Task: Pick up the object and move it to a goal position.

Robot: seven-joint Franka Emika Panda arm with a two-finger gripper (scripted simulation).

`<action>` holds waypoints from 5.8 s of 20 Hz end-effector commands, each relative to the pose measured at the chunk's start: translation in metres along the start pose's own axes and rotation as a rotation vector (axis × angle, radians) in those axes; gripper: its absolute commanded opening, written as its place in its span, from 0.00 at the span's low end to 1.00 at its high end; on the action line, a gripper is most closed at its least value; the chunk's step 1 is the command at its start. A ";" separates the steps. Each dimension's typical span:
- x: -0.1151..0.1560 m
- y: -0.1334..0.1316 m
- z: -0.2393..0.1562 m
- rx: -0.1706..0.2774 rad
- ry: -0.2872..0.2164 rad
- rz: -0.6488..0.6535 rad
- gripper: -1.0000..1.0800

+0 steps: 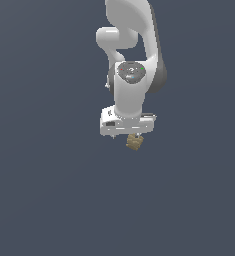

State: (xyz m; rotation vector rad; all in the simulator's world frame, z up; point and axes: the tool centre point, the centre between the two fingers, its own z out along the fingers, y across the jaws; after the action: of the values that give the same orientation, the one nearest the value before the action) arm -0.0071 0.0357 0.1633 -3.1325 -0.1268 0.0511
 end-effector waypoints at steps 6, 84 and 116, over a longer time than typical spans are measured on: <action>0.002 -0.005 0.001 0.011 0.003 -0.013 0.96; -0.042 -0.055 0.111 -0.023 0.026 -1.024 0.00; -0.012 0.100 0.093 -0.024 0.026 -1.024 0.00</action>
State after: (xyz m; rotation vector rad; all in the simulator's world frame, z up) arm -0.0186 -0.0468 0.0678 -2.6750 -1.6483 -0.0009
